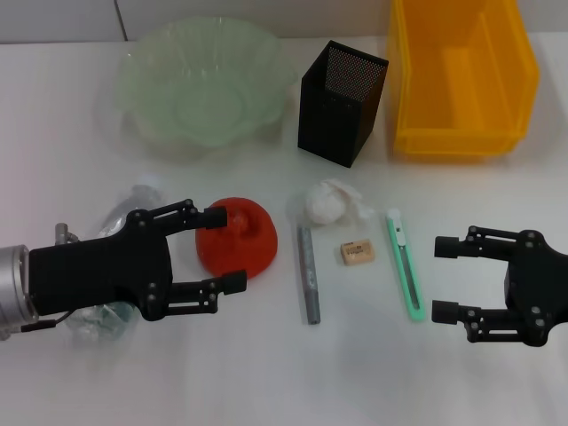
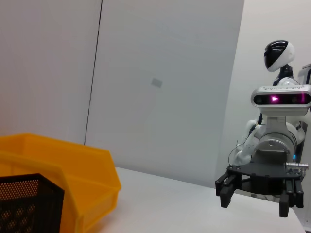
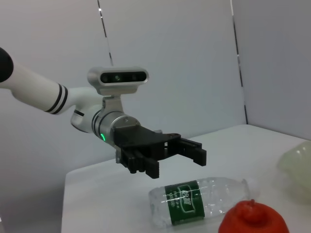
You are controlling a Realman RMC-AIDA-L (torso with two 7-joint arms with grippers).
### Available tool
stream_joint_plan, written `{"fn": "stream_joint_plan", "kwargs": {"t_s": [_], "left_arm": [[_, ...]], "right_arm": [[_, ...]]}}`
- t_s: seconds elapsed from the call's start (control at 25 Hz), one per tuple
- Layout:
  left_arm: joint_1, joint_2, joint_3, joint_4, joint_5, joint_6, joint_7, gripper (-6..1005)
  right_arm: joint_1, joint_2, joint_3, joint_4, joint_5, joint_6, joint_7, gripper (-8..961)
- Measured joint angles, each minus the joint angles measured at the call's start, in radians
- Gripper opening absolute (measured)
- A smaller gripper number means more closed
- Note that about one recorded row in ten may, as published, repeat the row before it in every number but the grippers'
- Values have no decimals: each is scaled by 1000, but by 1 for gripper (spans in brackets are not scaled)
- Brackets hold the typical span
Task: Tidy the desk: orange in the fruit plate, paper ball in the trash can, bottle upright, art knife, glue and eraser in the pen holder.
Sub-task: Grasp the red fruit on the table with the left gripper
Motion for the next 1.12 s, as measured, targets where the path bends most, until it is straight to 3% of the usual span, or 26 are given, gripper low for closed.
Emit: {"fn": "stream_joint_plan", "kwargs": {"t_s": [1.12], "left_arm": [[-34,-5,10,-23,-1,-37,40,841]], "right_arm": [[2,2,0,35,5,50,-10,770]]}}
